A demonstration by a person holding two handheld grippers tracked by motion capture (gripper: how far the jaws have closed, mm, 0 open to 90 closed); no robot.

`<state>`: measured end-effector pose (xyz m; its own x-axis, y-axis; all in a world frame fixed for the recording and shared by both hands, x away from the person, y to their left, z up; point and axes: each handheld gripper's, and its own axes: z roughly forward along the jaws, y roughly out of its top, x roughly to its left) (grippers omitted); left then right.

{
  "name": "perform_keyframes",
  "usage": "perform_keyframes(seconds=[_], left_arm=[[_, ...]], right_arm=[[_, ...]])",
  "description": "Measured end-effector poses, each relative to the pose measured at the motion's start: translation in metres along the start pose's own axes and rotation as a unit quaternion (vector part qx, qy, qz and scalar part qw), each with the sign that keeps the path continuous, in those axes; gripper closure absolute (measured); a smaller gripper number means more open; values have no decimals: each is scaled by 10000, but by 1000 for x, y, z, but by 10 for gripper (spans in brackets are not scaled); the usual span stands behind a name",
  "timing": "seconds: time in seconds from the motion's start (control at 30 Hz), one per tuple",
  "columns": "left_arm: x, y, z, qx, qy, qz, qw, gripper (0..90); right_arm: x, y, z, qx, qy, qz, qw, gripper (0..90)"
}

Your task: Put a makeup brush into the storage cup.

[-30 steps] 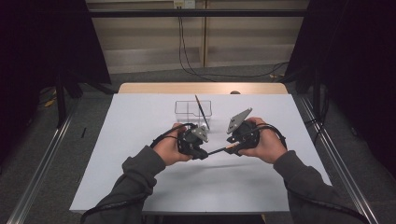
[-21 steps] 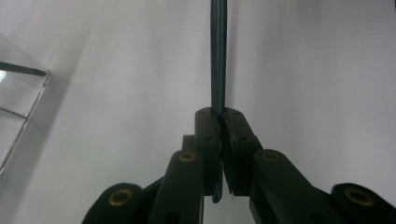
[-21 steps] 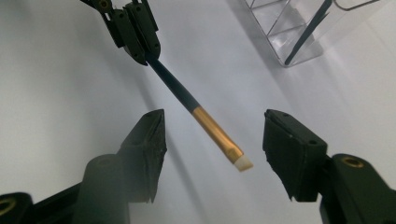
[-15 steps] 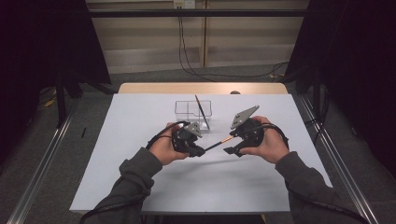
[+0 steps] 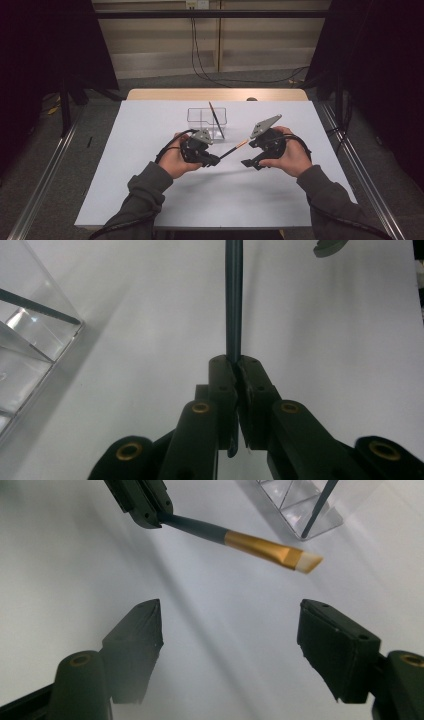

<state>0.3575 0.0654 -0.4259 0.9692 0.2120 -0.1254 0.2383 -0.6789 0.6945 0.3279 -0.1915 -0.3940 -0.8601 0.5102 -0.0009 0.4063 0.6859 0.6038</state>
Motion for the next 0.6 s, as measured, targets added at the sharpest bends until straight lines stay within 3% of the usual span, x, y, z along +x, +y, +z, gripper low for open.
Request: perform_keyframes(seconds=[0.1,0.23,0.3,0.4,0.47,0.6], left_arm=[[0,-2,0,-234,66,-159,9996,856],[2,-2,-4,-331,107,-183,9992,856],[2,-2,-3,-536,127,-323,9980,856],[2,-2,-5,-612,202,-351,9973,856],[2,-4,-3,-810,183,-409,9957,855],[2,-6,-3,-881,202,-482,9947,856]], right_arm=[[0,-2,0,-17,-30,67,10000,256],[-2,-5,1,-14,-9,86,10000,238],[-1,-5,1,-18,-35,120,9999,236],[-1,-6,1,-49,-25,144,9999,235],[-1,-6,0,-39,-84,131,9999,229],[0,-7,2,-59,-47,204,9998,216]])
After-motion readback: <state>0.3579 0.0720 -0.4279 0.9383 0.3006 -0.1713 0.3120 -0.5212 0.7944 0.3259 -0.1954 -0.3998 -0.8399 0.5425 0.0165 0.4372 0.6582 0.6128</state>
